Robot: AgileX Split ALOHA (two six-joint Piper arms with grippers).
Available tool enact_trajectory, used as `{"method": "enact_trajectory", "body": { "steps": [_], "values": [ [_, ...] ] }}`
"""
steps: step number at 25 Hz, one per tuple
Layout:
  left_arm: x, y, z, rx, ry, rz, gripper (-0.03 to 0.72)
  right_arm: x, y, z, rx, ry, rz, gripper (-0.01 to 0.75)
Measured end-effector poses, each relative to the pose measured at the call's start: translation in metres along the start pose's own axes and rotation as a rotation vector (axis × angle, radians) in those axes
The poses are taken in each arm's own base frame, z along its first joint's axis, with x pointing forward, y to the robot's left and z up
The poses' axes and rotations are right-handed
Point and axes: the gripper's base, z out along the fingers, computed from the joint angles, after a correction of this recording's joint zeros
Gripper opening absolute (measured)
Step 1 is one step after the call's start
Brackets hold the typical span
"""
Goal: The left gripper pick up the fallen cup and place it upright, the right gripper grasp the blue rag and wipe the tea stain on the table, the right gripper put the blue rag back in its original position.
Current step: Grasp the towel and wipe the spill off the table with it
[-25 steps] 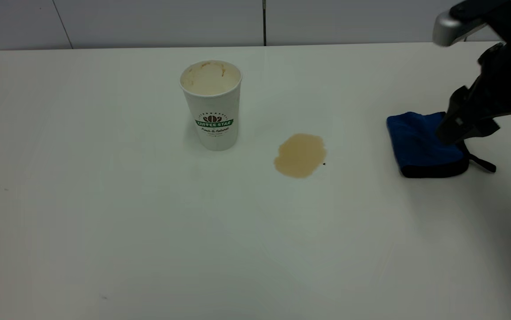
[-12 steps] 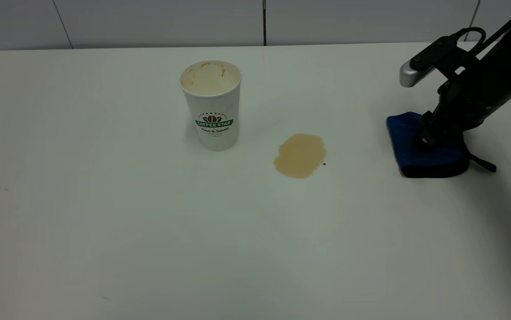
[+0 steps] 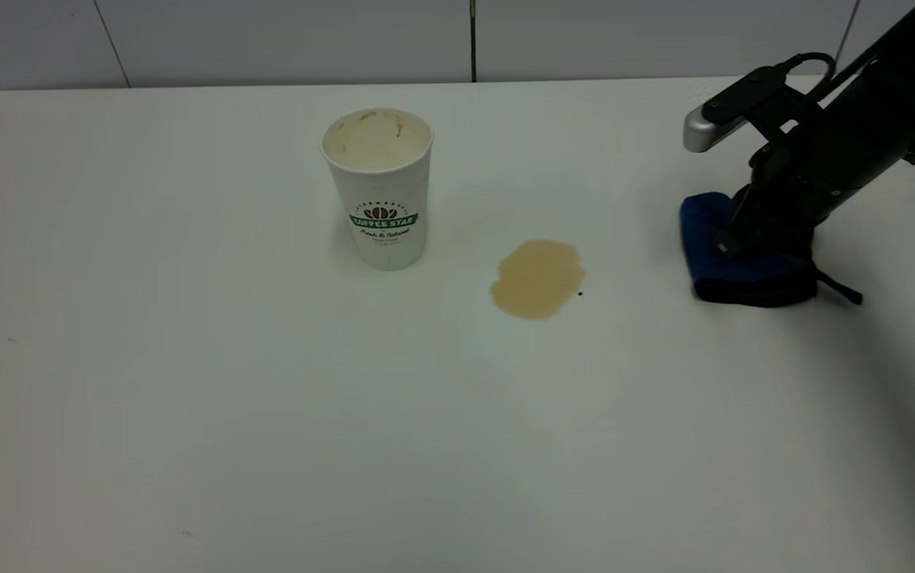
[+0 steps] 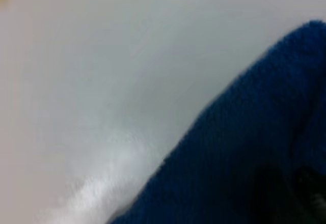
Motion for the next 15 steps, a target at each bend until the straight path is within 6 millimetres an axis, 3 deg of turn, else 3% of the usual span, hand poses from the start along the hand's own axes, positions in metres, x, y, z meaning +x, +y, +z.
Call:
{"method": "enact_trajectory", "body": {
  "steps": [8,15],
  "values": [
    [0.000,0.000,0.000,0.000,0.000,0.000,0.471,-0.061,0.049,0.024,-0.074,-0.122,-0.068,0.045],
    [0.000,0.000,0.000,0.000,0.000,0.000,0.471,-0.078,0.104,0.025,-0.274,-0.123,-0.157,0.045]
  ]
}}
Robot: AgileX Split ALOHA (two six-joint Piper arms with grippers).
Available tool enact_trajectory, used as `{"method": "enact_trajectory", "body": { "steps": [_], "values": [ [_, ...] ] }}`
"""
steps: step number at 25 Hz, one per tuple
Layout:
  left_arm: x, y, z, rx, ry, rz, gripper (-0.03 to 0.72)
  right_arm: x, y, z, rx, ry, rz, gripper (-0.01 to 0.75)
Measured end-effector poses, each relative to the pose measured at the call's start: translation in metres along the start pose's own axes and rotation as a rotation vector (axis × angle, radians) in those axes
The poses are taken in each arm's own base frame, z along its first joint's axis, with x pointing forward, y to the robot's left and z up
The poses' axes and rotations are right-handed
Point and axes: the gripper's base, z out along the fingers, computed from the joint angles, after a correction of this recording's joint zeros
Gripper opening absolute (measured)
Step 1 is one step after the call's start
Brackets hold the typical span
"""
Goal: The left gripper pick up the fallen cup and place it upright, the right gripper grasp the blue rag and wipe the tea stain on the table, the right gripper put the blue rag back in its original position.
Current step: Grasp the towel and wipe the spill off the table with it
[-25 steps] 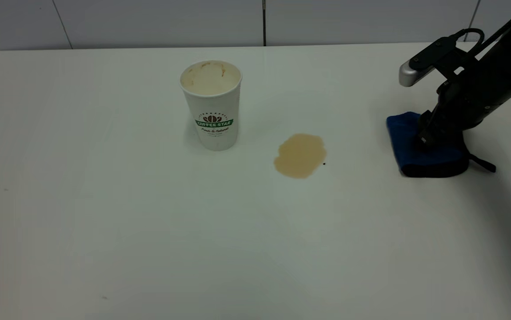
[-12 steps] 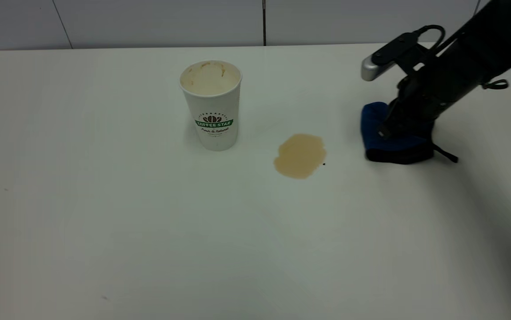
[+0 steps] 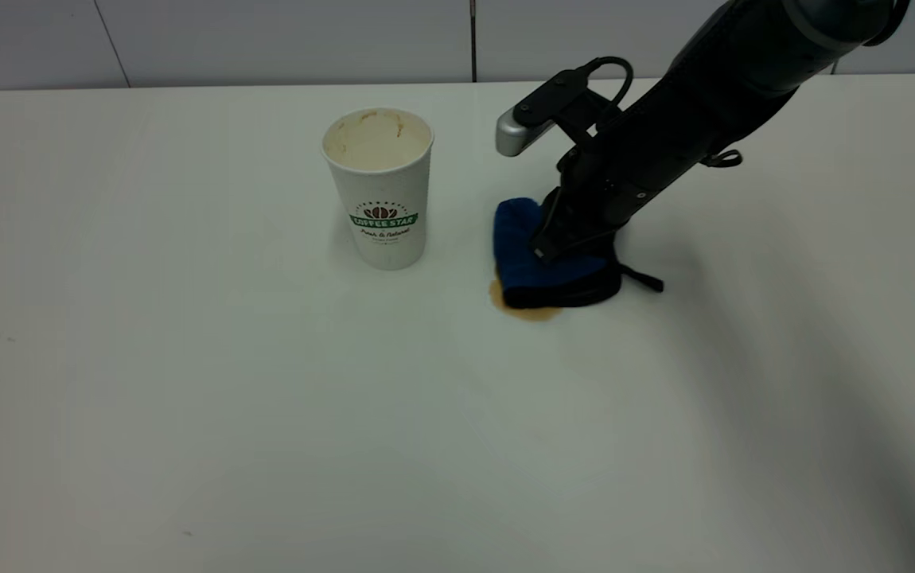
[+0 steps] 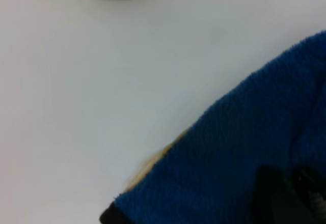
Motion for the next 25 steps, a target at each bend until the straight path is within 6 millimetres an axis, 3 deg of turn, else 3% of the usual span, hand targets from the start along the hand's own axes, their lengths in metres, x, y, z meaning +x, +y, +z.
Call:
{"method": "enact_trajectory", "body": {
  "steps": [7,12,17,25],
  "values": [
    [0.000,0.000,0.000,0.000,0.000,0.000,0.471,-0.001,0.042,0.003,-0.271,0.070,-0.074,0.045],
    [0.000,0.000,0.000,0.000,0.000,0.000,0.471,0.010,0.046,-0.001,-0.324,0.213,-0.130,0.045],
    [0.000,0.000,0.000,0.000,0.000,0.000,0.471,0.012,0.031,-0.009,-0.176,0.328,-0.093,0.045],
    [0.000,0.000,0.000,0.000,0.000,0.000,0.471,0.009,-0.031,-0.017,0.209,0.134,0.086,0.045]
  ]
}}
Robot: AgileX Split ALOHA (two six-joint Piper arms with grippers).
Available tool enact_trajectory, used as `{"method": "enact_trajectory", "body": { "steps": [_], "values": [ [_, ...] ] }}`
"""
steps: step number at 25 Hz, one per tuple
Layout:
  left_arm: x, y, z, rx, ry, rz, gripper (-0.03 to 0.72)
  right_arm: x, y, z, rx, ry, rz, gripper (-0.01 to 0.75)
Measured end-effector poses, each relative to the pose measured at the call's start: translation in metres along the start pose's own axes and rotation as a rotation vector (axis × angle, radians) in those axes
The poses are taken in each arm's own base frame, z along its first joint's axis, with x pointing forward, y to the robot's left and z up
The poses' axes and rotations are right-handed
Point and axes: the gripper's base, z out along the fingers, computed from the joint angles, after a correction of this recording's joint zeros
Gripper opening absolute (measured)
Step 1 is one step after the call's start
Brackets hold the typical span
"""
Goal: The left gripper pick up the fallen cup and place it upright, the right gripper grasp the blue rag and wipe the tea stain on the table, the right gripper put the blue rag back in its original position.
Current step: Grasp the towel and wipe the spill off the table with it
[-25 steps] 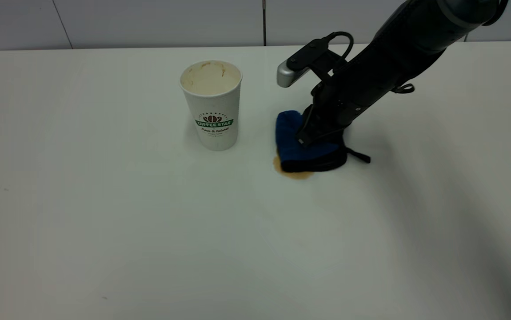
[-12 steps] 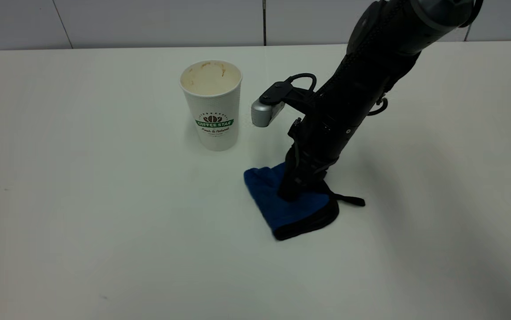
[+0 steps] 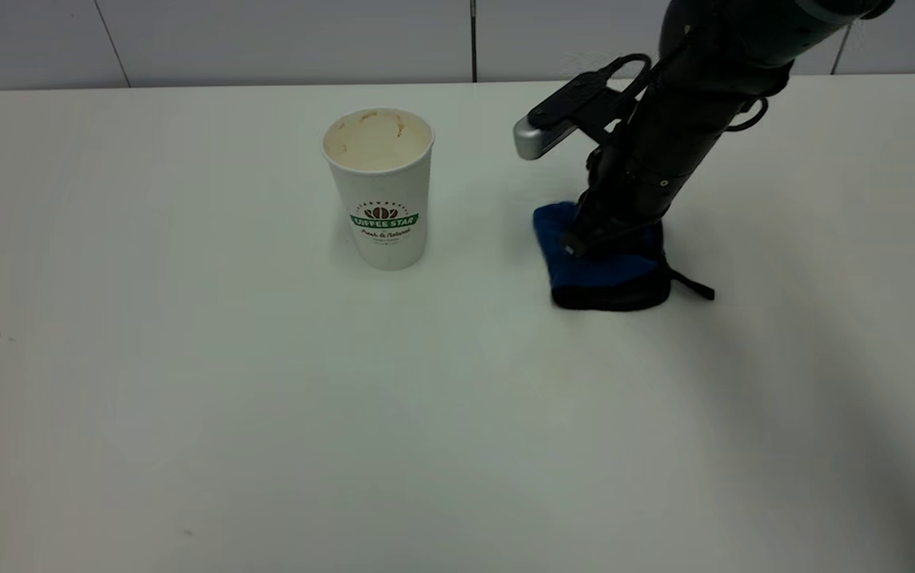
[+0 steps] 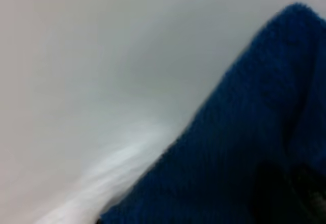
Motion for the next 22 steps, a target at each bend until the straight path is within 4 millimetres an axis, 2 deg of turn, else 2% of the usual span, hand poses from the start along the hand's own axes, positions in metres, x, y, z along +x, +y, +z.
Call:
{"method": "enact_trajectory", "body": {
  "steps": [8,11,18,20,22],
  "values": [
    [0.000,0.000,0.000,0.000,0.000,0.000,0.471,0.037,-0.062,-0.007,0.033,0.071,0.135,0.045],
    [0.000,0.000,0.000,0.000,0.000,0.000,0.471,0.052,-0.078,-0.012,0.019,0.121,0.212,0.045],
    [0.000,0.000,0.000,0.000,0.000,0.000,0.471,0.063,-0.086,-0.026,-0.024,0.230,0.251,0.075],
    [0.000,0.000,0.000,0.000,0.000,0.000,0.471,0.063,-0.086,-0.030,-0.034,0.249,0.246,0.130],
    [0.000,0.000,0.000,0.000,0.000,0.000,0.471,0.063,-0.085,-0.036,-0.046,0.268,0.247,0.222]
  ]
}}
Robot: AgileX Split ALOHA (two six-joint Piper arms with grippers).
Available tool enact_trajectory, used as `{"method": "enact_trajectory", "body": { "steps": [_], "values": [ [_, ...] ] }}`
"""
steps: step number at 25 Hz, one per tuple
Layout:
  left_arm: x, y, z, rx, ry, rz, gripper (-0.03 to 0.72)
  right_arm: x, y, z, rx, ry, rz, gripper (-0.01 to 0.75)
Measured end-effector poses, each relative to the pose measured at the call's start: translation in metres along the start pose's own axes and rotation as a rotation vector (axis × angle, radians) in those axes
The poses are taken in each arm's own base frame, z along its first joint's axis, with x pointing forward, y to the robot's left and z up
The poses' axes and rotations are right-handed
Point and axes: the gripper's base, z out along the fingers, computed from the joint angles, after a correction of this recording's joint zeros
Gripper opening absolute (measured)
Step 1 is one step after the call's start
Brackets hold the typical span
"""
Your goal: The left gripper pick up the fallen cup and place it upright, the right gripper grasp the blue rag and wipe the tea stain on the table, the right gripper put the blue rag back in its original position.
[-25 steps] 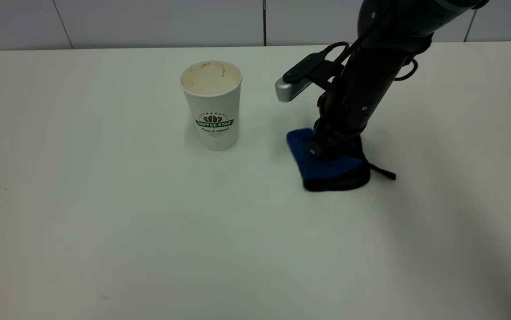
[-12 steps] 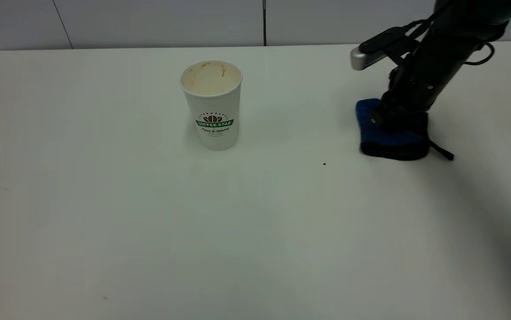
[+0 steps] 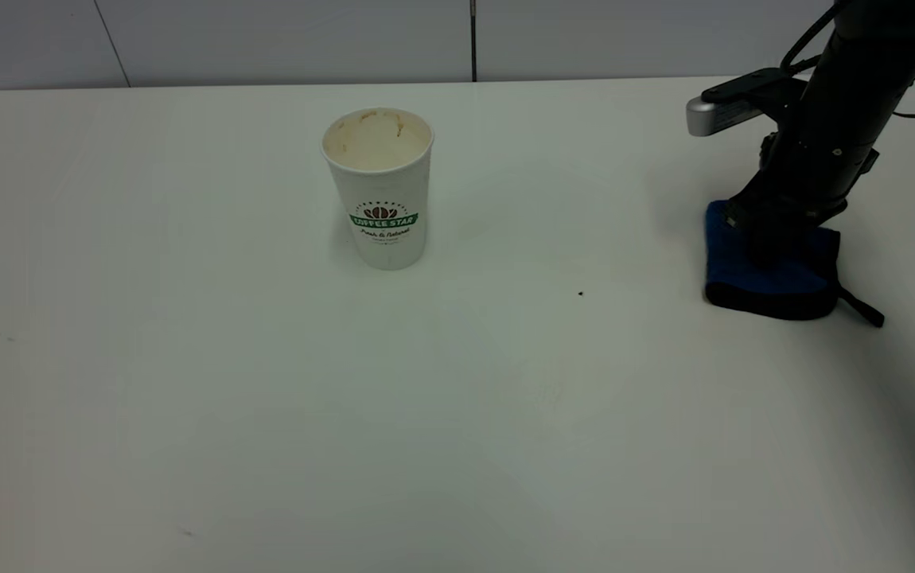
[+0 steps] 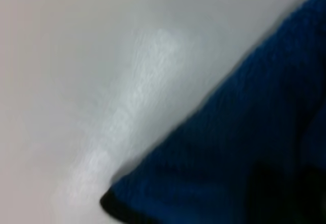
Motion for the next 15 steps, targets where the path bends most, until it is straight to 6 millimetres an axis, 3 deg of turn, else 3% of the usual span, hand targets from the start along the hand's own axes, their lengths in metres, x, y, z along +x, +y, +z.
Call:
{"method": "enact_trajectory", "body": {
  "steps": [4,7,11,15],
  "values": [
    [0.000,0.000,0.000,0.000,0.000,0.000,0.471,-0.008,0.000,-0.037,-0.005,-0.004,0.037,0.482],
    [0.000,0.000,0.000,0.000,0.000,0.000,0.471,-0.016,0.003,-0.088,-0.009,-0.017,0.073,0.615],
    [0.000,0.000,0.000,0.000,0.000,0.000,0.471,-0.015,0.022,-0.162,-0.020,-0.020,0.099,0.634],
    [0.000,0.000,0.000,0.000,0.000,0.000,0.471,0.015,0.050,-0.235,-0.014,-0.073,0.111,0.563]
  ]
}}
